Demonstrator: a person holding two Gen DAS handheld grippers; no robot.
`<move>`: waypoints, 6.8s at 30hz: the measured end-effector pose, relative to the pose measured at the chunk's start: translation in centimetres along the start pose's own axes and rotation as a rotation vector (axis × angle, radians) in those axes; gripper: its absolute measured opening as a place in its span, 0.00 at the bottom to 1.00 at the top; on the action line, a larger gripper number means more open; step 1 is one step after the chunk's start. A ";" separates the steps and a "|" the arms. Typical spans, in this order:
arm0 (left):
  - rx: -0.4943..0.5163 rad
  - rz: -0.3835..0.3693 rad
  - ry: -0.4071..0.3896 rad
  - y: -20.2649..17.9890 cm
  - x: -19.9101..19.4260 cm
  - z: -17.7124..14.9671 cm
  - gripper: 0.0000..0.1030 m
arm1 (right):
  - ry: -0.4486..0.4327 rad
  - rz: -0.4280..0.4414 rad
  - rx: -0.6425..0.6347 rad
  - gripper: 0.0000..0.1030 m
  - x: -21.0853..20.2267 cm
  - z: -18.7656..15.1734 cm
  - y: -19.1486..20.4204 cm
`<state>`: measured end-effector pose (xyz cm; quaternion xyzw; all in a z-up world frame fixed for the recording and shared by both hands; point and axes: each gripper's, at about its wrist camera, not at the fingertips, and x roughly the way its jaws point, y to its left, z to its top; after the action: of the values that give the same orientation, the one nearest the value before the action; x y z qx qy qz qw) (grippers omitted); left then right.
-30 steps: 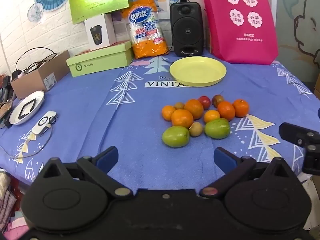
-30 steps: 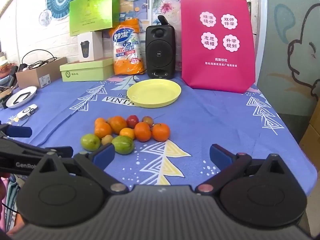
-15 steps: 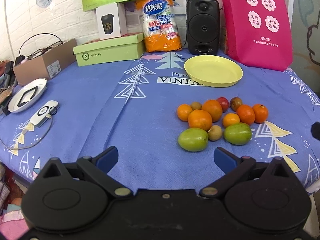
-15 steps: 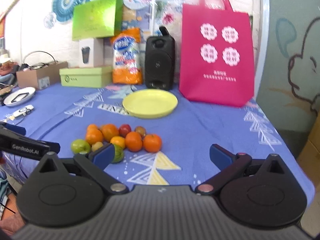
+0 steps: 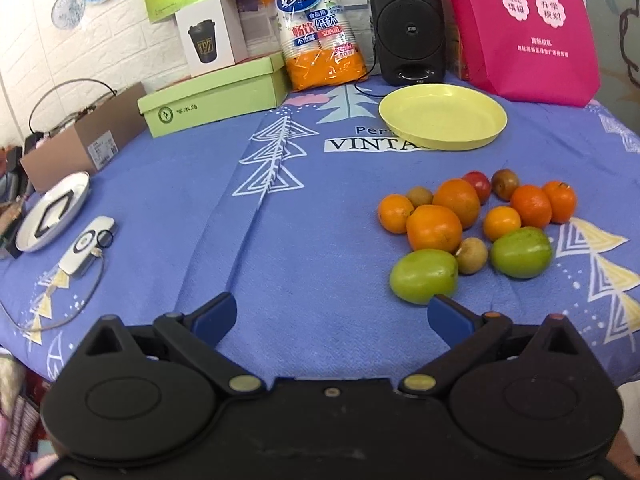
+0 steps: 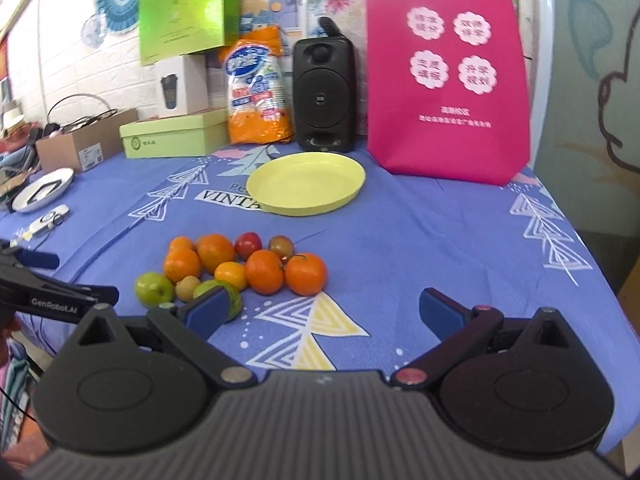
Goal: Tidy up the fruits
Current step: 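Move both tools toward the fruit cluster, then grasp the green guava with the left tool while the right tool grasps a tangerine, then place the guava on the yellow plate with the left tool while the right tool places the tangerine, then grasp an orange with the left tool while the right tool grasps a guava, then place the orange on the plate with the left tool while the right tool places the guava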
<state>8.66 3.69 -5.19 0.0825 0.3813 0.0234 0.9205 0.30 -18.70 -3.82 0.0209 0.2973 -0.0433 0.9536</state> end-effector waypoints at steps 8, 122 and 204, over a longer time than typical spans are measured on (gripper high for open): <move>0.023 -0.004 0.024 -0.5 1.6 -0.4 1.00 | 0.000 -0.006 -0.074 1.00 1.3 -1.0 0.7; 0.168 -0.252 0.072 -6.3 22.3 16.4 0.52 | 0.215 0.126 -0.165 0.45 28.2 10.5 0.2; -0.105 -0.427 -0.041 -1.4 8.4 2.5 0.42 | 0.081 0.277 -0.209 0.40 8.8 -1.8 3.7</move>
<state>16.36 2.88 -9.51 -0.0476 0.3697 -0.1540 0.9151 6.84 -15.55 -10.25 -0.0358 0.3328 0.1207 0.9345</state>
